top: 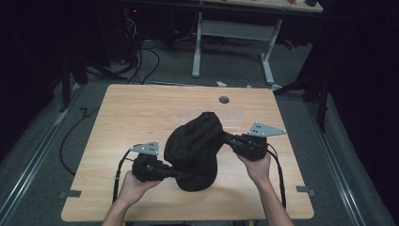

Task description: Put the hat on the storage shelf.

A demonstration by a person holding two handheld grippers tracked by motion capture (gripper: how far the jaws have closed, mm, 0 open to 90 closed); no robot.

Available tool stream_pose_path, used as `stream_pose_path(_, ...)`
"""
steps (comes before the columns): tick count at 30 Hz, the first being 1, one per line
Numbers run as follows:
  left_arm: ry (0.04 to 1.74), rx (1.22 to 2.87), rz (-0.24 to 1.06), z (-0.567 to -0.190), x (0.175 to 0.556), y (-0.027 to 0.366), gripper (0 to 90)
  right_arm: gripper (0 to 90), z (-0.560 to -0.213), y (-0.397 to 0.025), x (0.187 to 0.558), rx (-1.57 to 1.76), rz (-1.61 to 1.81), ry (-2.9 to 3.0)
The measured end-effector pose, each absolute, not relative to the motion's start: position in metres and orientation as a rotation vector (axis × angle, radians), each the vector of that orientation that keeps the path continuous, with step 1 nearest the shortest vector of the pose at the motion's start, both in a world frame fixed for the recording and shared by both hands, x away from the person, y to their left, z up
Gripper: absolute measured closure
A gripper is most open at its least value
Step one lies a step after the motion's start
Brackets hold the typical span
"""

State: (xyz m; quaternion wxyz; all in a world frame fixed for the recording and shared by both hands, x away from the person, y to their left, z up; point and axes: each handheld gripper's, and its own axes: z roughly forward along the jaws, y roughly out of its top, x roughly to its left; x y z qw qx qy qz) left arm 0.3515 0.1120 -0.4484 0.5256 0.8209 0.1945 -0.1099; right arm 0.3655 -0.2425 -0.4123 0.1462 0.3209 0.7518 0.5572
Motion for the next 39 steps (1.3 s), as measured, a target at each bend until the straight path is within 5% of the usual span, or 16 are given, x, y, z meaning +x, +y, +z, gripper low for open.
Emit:
stream_pose_path(5,0.472,1.929,-0.201,-0.444,0.348,0.12,86.1,51.8,-0.411,-0.246,0.362,0.988,1.599,2.12)
stream_pose_path(9,0.491,1.916,-0.178,-0.443,0.348,0.126,86.0,43.1,-0.419,-0.257,0.357,1.051,1.565,2.093)
stream_pose_path(39,0.677,1.803,0.078,-0.43,0.357,0.144,86.0,33.3,-0.524,-0.277,0.344,1.4,0.851,2.101)
